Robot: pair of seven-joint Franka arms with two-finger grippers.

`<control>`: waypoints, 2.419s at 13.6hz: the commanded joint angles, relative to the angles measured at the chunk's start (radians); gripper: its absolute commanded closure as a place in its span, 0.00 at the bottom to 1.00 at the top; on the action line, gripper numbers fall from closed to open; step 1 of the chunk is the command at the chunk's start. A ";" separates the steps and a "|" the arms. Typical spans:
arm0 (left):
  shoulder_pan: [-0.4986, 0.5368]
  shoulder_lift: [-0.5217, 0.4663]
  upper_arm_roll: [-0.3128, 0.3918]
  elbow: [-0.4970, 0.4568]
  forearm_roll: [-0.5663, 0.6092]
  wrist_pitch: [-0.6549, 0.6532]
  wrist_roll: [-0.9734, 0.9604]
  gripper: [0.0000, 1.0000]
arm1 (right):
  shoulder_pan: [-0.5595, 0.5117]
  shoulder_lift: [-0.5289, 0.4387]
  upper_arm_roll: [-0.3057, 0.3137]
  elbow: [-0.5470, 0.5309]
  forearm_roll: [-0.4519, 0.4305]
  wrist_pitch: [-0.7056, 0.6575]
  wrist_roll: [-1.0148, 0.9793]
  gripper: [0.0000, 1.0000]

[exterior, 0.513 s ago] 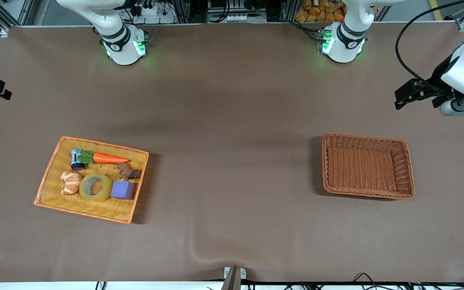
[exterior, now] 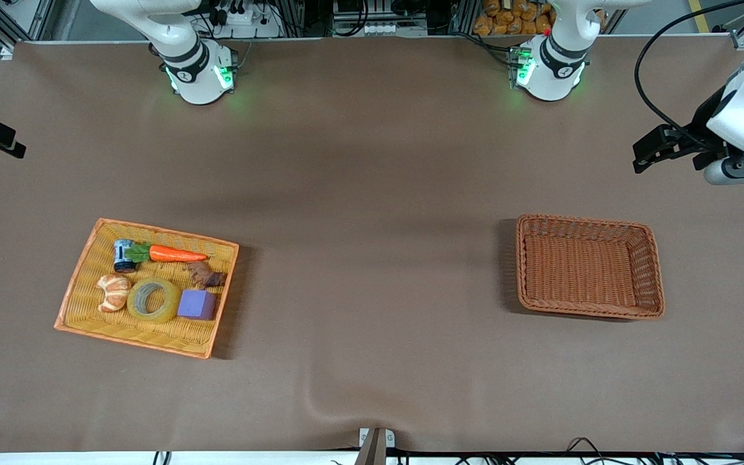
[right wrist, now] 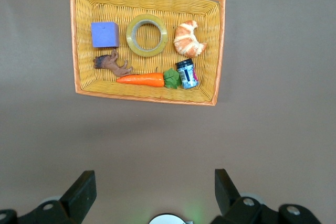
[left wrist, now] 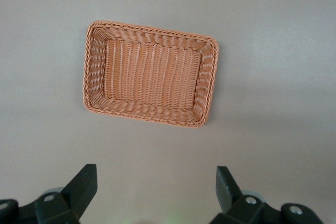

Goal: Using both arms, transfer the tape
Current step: 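Move the right gripper toward the orange tray, then lower the right gripper onto the yellow tape roll and grasp it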

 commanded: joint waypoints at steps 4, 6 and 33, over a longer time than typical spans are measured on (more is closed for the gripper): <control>0.007 0.014 0.001 0.017 -0.009 -0.022 0.021 0.00 | 0.071 0.016 -0.007 -0.016 0.002 0.002 0.014 0.00; 0.007 0.014 0.001 0.017 -0.005 -0.020 0.023 0.00 | 0.108 0.039 -0.007 -0.042 0.002 0.068 0.002 0.00; 0.027 0.032 -0.001 0.004 -0.016 -0.020 0.023 0.00 | 0.083 0.709 -0.007 -0.163 0.217 0.829 -0.704 0.44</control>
